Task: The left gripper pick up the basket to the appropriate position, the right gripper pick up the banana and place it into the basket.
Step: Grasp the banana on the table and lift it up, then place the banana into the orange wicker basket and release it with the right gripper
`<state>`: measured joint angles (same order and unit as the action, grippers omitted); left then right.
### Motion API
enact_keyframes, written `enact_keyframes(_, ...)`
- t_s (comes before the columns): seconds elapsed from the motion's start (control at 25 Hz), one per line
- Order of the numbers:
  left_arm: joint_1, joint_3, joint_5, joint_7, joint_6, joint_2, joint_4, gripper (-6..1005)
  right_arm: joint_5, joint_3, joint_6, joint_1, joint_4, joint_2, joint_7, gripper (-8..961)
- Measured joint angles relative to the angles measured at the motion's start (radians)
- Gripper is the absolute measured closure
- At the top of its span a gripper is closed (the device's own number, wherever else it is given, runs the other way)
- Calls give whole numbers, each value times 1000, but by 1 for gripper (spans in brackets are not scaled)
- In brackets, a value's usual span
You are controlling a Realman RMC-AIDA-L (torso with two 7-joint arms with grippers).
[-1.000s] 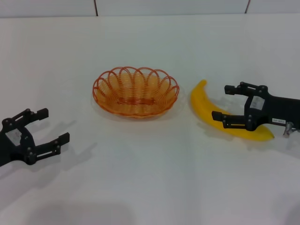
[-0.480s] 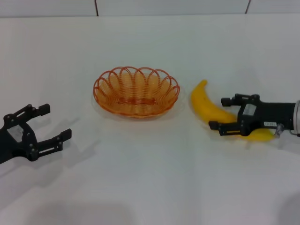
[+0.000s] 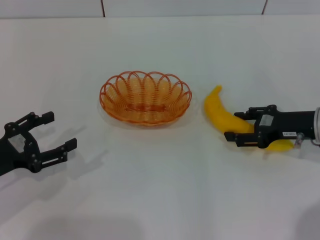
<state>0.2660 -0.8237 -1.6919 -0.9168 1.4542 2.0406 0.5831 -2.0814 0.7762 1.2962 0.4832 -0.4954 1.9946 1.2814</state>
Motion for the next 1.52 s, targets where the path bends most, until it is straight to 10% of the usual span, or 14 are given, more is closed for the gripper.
enact_keyframes(0.56, -2, 0, 0, 1, 12, 0, 0, 106, -5, 3, 48, -8, -37, 4, 9, 494)
enact_keyframes(1.16, -5, 0, 1, 12, 16, 0, -1, 105, 229, 0, 149, -43, -153, 14, -62, 493)
enact_keyframes(1.52, 49, -8, -9, -66, 15, -3, -39, 106, 265, 290, 108, 95, -216, 40, -124, 493)
